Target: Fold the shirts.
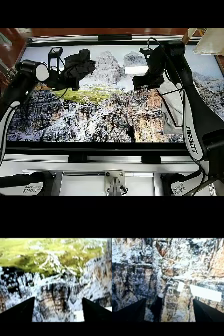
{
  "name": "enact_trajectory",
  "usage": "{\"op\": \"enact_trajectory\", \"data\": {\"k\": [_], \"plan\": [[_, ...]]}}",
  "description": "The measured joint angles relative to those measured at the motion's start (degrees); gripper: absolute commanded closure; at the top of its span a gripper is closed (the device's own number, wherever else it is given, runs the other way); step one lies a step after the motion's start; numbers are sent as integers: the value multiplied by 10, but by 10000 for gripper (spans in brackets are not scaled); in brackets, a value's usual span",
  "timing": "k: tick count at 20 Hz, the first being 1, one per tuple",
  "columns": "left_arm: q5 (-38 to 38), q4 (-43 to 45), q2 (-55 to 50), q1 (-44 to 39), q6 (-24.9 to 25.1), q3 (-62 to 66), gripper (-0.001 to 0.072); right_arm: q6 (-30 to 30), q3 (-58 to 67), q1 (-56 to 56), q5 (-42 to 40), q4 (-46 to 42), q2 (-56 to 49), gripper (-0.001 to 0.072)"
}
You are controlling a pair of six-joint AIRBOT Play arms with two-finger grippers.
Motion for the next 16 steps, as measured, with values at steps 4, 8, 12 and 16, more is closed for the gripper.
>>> {"op": "enact_trajectory", "data": {"k": [4, 8, 12, 16], "plan": [[72, -3, -118, 64, -8, 112, 15, -3, 0, 0, 24, -7, 0, 22], [140, 18, -226, 104, 3, 180, 15, 5, 0, 1, 34, 13, 0, 22], [210, 35, -294, 116, 9, 203, 179, 9, 0, 1, 43, 54, 0, 22], [252, 38, -332, 114, 5, 209, 539, 11, 0, 1, 47, 83, 0, 22]]}}
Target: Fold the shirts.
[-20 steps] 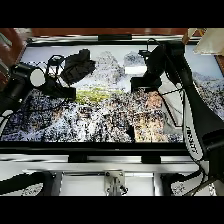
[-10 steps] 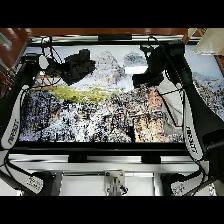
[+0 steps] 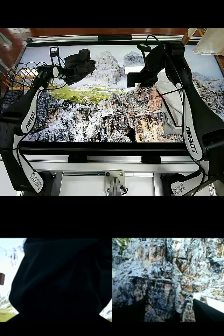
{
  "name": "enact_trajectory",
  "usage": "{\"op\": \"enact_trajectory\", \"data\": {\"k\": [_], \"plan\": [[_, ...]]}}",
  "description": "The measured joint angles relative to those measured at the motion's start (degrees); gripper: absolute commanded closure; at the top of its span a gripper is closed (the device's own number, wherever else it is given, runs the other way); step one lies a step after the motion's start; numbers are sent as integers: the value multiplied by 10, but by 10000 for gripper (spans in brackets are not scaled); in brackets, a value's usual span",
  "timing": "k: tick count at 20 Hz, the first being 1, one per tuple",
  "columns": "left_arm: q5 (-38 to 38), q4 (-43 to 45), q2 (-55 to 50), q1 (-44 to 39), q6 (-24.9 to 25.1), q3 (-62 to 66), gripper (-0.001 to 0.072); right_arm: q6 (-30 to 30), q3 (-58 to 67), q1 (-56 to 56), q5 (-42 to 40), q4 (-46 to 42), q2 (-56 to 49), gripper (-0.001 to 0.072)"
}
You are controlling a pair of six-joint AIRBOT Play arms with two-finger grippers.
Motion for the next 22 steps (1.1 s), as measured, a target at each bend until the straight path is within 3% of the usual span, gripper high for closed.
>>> {"op": "enact_trajectory", "data": {"k": [1, 7, 13, 17, 21, 22], "plan": [[2, -1, -4, 0, -7, 2, 664, 1, 0, 0, 0, 6, 0, 21], [-81, -22, 38, -8, -26, 75, 666, -50, 0, 0, 3, 13, 1, 22], [-159, -21, 290, -63, 8, 87, 665, -88, 17, 0, -24, -37, 85, 22], [-219, -20, 442, -157, 9, 9, 665, -94, 23, 0, -32, -106, 211, 22], [-232, -20, 490, -287, -41, -132, 663, -69, 24, 0, -52, -142, 316, 22], [-221, -21, 489, -322, -61, -175, 590, -57, 24, 0, -61, -146, 334, 22]]}}
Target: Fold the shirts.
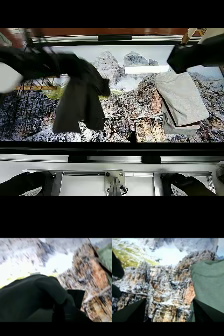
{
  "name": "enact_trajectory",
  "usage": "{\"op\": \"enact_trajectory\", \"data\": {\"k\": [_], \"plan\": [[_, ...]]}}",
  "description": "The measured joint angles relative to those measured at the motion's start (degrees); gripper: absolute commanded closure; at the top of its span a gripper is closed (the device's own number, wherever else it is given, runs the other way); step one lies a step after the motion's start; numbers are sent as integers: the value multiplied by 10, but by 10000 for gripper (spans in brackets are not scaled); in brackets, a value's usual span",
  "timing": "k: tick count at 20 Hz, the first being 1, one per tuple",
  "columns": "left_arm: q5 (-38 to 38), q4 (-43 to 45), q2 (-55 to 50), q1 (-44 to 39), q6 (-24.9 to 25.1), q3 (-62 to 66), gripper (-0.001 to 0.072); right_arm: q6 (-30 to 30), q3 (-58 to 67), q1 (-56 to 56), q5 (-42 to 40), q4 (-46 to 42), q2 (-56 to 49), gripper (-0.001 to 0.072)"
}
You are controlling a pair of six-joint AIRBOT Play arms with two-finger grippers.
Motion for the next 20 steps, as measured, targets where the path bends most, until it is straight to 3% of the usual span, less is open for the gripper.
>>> {"op": "enact_trajectory", "data": {"k": [1, 2, 5, 8, 12, 15, 20], "plan": [[10, -2, -7, -32, -23, -41, 257, 13, 0, 0, -15, -2, 14, 22], [13, -3, -16, -56, -44, -73, 7, 23, -1, 0, -30, -1, 23, 22], [-34, 3, -40, -91, -74, -130, 8, 37, -18, 0, -69, 11, 36, 22], [-125, 33, -19, -68, -35, -150, 44, 30, -73, -1, -85, 19, 41, 22], [-215, 14, 70, 68, 32, -205, 45, 0, -214, -45, -84, 22, 42, 22], [-240, -53, 146, 203, 69, -320, -4, -24, -341, -120, -63, 102, 43, 22], [-181, -147, 199, 335, 92, -530, -4, -45, -500, -190, -11, 193, 43, 22]]}}
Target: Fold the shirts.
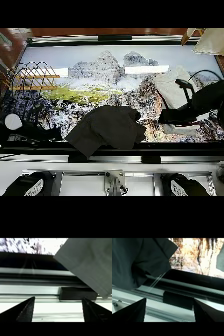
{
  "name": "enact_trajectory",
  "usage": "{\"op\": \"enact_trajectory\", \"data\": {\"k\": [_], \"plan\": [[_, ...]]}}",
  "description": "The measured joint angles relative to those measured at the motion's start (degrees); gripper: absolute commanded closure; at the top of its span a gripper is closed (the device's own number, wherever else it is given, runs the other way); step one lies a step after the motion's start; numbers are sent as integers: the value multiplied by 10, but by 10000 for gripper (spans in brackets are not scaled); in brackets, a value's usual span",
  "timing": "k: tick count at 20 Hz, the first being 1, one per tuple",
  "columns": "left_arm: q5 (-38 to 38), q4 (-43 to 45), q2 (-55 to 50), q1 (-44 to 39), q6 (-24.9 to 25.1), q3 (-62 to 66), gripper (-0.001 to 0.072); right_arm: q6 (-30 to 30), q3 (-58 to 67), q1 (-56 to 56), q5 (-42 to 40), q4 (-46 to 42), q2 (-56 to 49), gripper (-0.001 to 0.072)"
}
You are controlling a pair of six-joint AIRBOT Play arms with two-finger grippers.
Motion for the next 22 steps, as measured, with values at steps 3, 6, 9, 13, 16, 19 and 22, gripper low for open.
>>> {"op": "enact_trajectory", "data": {"k": [3, 6, 9, 13, 16, 19, 22], "plan": [[86, -68, -3, 23, 4, -81, -3, -4, -44, -1, 12, 19, 0, 22], [160, -135, -23, 32, 20, -117, -3, -5, -61, 9, 21, 30, 0, 22], [206, -202, -47, 35, 49, -131, -2, -6, -68, 12, 28, 36, 0, 22], [234, -263, -77, 36, 74, -137, 0, -5, -71, 14, 36, 40, 0, 22], [258, -299, -92, 20, 87, -139, 138, -5, -73, 15, 37, 41, 0, 22], [278, -303, -102, 7, 93, -140, 580, -4, -96, 15, 51, 41, 0, 22], [287, -314, -104, 2, 96, -139, 664, 12, -149, 15, 92, 48, 0, 22]]}}
